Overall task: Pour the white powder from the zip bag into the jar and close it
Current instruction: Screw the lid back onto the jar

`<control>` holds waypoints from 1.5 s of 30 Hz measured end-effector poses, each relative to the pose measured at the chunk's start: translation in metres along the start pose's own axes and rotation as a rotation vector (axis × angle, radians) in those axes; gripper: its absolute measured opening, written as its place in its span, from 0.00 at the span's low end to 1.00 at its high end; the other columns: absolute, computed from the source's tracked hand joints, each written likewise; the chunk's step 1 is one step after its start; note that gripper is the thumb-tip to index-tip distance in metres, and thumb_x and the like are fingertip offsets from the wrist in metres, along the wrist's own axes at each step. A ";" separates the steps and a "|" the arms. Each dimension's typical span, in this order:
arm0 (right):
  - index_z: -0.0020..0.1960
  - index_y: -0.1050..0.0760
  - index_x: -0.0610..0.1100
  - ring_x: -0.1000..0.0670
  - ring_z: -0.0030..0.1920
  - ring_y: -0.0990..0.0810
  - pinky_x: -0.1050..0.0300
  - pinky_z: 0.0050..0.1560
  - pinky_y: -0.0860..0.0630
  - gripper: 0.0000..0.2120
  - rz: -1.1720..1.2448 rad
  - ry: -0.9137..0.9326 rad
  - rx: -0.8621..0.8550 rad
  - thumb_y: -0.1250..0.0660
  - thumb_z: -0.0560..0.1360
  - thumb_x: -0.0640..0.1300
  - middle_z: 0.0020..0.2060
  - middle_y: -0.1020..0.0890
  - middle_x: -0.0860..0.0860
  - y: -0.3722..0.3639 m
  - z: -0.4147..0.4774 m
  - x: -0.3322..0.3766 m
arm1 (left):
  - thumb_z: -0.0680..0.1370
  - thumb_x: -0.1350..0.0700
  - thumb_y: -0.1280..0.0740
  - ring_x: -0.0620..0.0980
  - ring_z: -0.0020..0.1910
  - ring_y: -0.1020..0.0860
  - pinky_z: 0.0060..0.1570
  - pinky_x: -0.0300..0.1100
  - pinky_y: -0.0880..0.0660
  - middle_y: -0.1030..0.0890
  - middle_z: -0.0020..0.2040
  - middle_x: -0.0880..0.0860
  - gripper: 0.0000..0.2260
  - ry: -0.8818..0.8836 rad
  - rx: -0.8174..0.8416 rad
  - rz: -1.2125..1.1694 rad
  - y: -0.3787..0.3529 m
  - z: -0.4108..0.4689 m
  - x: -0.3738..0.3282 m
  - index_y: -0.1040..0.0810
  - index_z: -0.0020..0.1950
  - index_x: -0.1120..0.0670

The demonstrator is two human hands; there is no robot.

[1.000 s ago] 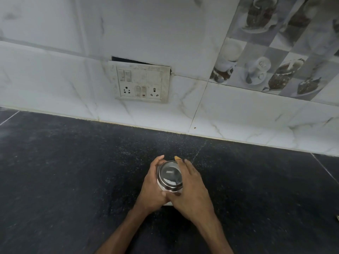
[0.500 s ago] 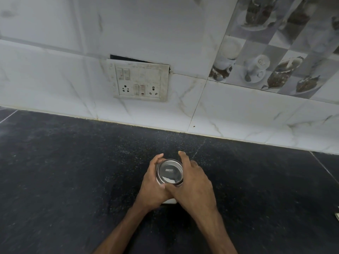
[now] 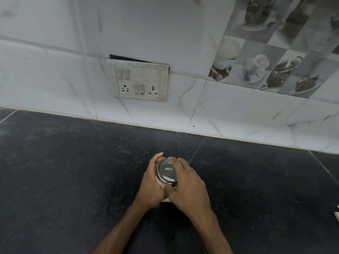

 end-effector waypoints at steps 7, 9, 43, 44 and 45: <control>0.79 0.57 0.58 0.48 0.80 0.50 0.49 0.75 0.41 0.42 0.002 0.067 0.111 0.32 0.78 0.48 0.81 0.50 0.51 -0.002 0.006 -0.001 | 0.64 0.53 0.21 0.40 0.64 0.24 0.62 0.32 0.28 0.25 0.66 0.41 0.41 0.001 0.024 -0.019 0.000 -0.001 -0.004 0.38 0.73 0.47; 0.79 0.54 0.56 0.49 0.79 0.45 0.50 0.74 0.38 0.40 -0.010 0.074 0.045 0.32 0.77 0.51 0.80 0.45 0.53 -0.004 0.005 -0.001 | 0.64 0.53 0.22 0.40 0.64 0.24 0.61 0.32 0.27 0.25 0.65 0.41 0.41 0.005 0.032 -0.032 0.000 0.000 -0.004 0.38 0.73 0.50; 0.72 0.34 0.48 0.56 0.68 0.28 0.63 0.66 0.29 0.39 0.584 0.048 -0.522 0.23 0.67 0.57 0.67 0.27 0.54 -0.070 0.019 -0.027 | 0.65 0.50 0.21 0.47 0.61 0.21 0.61 0.47 0.23 0.23 0.63 0.49 0.34 -0.046 0.044 0.052 0.006 0.010 0.006 0.30 0.68 0.51; 0.72 0.34 0.49 0.57 0.67 0.27 0.63 0.65 0.28 0.38 0.600 0.041 -0.539 0.22 0.68 0.57 0.66 0.27 0.55 -0.070 0.022 -0.027 | 0.65 0.50 0.21 0.47 0.61 0.21 0.61 0.46 0.23 0.23 0.62 0.49 0.33 -0.052 0.033 0.049 0.006 0.013 0.006 0.29 0.67 0.50; 0.73 0.35 0.50 0.58 0.66 0.27 0.65 0.64 0.29 0.38 0.599 0.040 -0.551 0.23 0.69 0.56 0.65 0.27 0.55 -0.069 0.027 -0.027 | 0.65 0.50 0.21 0.46 0.61 0.21 0.61 0.45 0.23 0.23 0.62 0.49 0.33 -0.057 0.033 0.046 0.006 0.018 0.006 0.29 0.67 0.50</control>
Point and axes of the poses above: each hand's wrist, its own z-axis towards the middle knuckle, its own y-axis out of the back of the hand, x = y × z, the point moved 2 cm from there along z, towards the middle knuckle
